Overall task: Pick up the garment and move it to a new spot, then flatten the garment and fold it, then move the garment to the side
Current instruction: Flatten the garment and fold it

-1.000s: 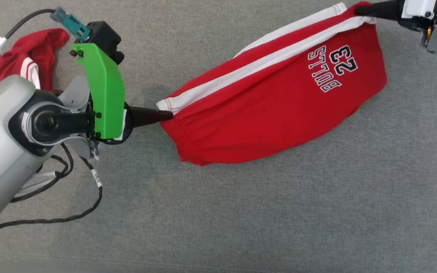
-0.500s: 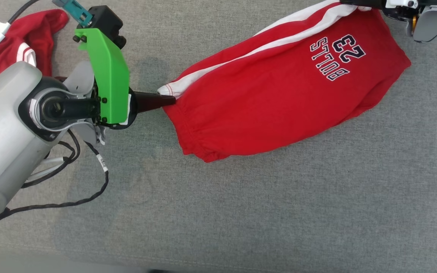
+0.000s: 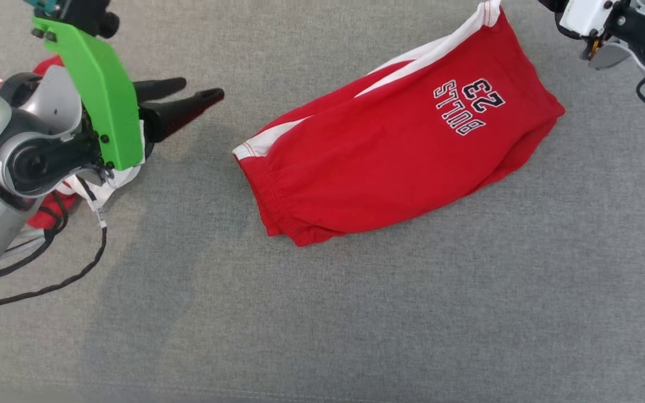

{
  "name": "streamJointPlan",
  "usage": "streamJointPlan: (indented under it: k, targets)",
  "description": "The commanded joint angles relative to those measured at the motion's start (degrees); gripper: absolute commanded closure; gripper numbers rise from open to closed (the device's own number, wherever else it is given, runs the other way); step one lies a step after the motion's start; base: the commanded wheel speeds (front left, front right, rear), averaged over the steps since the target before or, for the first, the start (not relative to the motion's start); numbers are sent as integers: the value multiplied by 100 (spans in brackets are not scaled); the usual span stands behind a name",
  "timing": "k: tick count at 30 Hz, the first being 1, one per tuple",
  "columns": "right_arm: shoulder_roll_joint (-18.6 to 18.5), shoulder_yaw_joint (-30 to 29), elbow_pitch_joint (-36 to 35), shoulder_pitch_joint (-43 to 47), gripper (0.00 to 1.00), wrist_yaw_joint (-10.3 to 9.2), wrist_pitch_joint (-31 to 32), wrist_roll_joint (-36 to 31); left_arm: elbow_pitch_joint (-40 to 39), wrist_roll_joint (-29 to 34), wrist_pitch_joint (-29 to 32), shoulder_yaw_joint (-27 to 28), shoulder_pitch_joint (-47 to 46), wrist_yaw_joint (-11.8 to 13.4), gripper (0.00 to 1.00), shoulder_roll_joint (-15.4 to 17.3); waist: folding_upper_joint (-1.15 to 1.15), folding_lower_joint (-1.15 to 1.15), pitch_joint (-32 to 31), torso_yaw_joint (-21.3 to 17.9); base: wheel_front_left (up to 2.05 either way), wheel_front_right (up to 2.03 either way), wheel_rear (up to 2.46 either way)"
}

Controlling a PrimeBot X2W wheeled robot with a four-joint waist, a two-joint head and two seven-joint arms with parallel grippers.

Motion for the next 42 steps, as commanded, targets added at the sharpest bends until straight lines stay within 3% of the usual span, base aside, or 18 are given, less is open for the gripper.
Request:
streamJointPlan:
  k: [1,6,11,15,17,20,23,26,33,42]
  targets:
    - [-28,-49,-86,210,0,3,-416,-130,-24,221,-364,44,187,-6,0,49,0,0,-288,-83,0,0,0]
    - [-99,-50,-67,812,0,3,-1598,-468,-65,1153,-1706,72,524,291,0,197,0,0,-554,-99,0,0,0]
    - [-37,-89,43,1392,0,3,-2740,-794,-222,1738,-3100,214,1158,992,0,255,0,0,-646,-78,0,0,0]
    - [43,-180,280,1831,0,3,-2978,-946,-397,2037,-4298,423,1737,1636,0,140,0,0,-621,-11,0,0,0]
    - [55,-253,435,1964,0,3,-3004,-951,-459,2188,-4622,547,1990,1873,0,50,0,0,-627,36,0,0,0]
    - [128,-248,607,2171,0,3,-2953,-858,-655,2466,-4769,892,2446,2141,0,-141,0,0,-617,105,0,0,0]
    - [122,-236,817,2179,0,3,-2773,-789,-1007,3022,-4773,1668,3132,2319,0,-529,0,0,-556,214,0,0,0]
    - [127,-213,1089,2096,0,3,-2492,-727,-1143,3452,-4770,2233,3776,2298,0,-956,0,0,-472,331,0,0,0]
    - [235,-170,1645,1948,0,3,-1709,-546,-946,4089,-4773,2999,4724,1783,0,-1876,0,0,-336,603,0,0,0]
    - [510,-203,2208,2148,0,-3,-467,-95,-457,4637,-4773,3478,5065,1255,0,-2547,0,0,-401,841,0,0,0]
